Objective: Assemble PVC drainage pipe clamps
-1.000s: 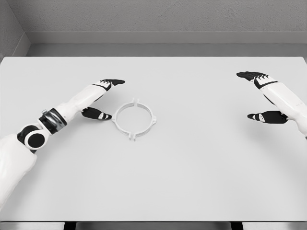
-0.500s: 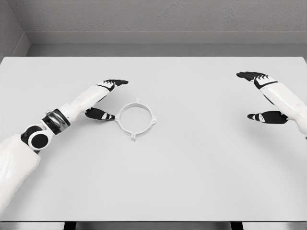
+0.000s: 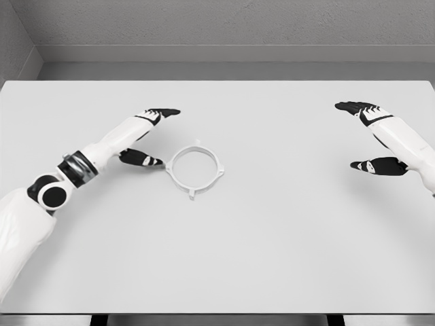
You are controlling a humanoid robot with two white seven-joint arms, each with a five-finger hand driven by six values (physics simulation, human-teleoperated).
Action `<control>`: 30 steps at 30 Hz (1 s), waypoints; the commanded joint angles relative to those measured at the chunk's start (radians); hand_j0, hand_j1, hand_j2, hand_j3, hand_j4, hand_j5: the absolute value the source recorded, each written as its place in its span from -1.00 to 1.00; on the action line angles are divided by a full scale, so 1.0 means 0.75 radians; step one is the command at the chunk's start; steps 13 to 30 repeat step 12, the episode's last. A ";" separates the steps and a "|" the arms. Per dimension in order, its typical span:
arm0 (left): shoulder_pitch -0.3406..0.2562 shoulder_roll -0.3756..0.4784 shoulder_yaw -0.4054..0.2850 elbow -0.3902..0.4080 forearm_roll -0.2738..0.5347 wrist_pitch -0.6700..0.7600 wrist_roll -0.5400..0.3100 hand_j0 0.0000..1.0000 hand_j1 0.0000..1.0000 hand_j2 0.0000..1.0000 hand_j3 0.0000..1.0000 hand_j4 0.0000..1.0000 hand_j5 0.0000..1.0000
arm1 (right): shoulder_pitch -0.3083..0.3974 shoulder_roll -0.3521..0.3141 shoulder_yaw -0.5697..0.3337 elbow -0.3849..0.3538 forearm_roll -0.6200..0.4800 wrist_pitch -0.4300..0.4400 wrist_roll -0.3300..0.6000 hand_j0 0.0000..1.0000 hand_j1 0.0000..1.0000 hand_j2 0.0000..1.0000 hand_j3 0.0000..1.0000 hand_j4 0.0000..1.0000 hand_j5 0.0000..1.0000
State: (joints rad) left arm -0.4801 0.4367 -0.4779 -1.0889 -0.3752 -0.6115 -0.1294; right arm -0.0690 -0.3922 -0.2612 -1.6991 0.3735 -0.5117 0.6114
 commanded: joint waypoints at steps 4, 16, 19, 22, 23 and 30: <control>-0.008 0.162 0.089 0.016 0.022 0.001 0.003 1.00 1.00 1.00 1.00 1.00 1.00 | 0.000 -0.001 0.001 -0.001 -0.009 0.003 -0.001 1.00 1.00 1.00 1.00 1.00 1.00; -0.004 0.336 0.193 0.129 0.028 0.001 0.003 1.00 1.00 1.00 1.00 1.00 1.00 | 0.000 -0.001 -0.001 0.001 -0.015 0.003 -0.001 1.00 1.00 1.00 1.00 1.00 1.00; -0.004 0.336 0.193 0.129 0.028 0.001 0.003 1.00 1.00 1.00 1.00 1.00 1.00 | 0.000 -0.001 -0.001 0.001 -0.015 0.003 -0.001 1.00 1.00 1.00 1.00 1.00 1.00; -0.004 0.336 0.193 0.129 0.028 0.001 0.003 1.00 1.00 1.00 1.00 1.00 1.00 | 0.000 -0.001 -0.001 0.001 -0.015 0.003 -0.001 1.00 1.00 1.00 1.00 1.00 1.00; -0.004 0.336 0.193 0.129 0.028 0.001 0.003 1.00 1.00 1.00 1.00 1.00 1.00 | 0.000 -0.001 -0.001 0.001 -0.015 0.003 -0.001 1.00 1.00 1.00 1.00 1.00 1.00; -0.004 0.336 0.193 0.129 0.028 0.001 0.003 1.00 1.00 1.00 1.00 1.00 1.00 | 0.000 -0.001 -0.001 0.001 -0.015 0.003 -0.001 1.00 1.00 1.00 1.00 1.00 1.00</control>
